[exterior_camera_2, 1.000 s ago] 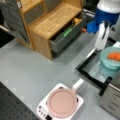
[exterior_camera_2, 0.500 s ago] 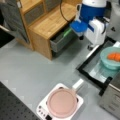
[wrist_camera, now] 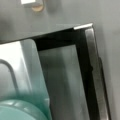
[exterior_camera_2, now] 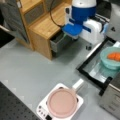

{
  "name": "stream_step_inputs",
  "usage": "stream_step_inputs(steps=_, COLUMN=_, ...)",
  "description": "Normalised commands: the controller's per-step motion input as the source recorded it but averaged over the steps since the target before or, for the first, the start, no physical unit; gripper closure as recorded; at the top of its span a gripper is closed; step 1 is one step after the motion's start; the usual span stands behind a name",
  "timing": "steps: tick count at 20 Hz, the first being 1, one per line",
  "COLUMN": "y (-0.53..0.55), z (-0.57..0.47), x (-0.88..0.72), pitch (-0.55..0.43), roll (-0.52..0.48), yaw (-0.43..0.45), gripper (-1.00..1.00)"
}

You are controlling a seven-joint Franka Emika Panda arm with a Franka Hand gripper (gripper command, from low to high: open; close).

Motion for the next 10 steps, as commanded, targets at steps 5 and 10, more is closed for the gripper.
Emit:
stream_step_inputs(steps=5, y=-0.08, z=0.22, x=0.24, pitch=0.303, roll=-0.201, yaw=0.341, gripper=-1.0)
stream_step_inputs(steps=10, y=-0.05, z=0.14, x=0.19, pitch=0.232, roll=-0.116, yaw=0.23, gripper=-1.0)
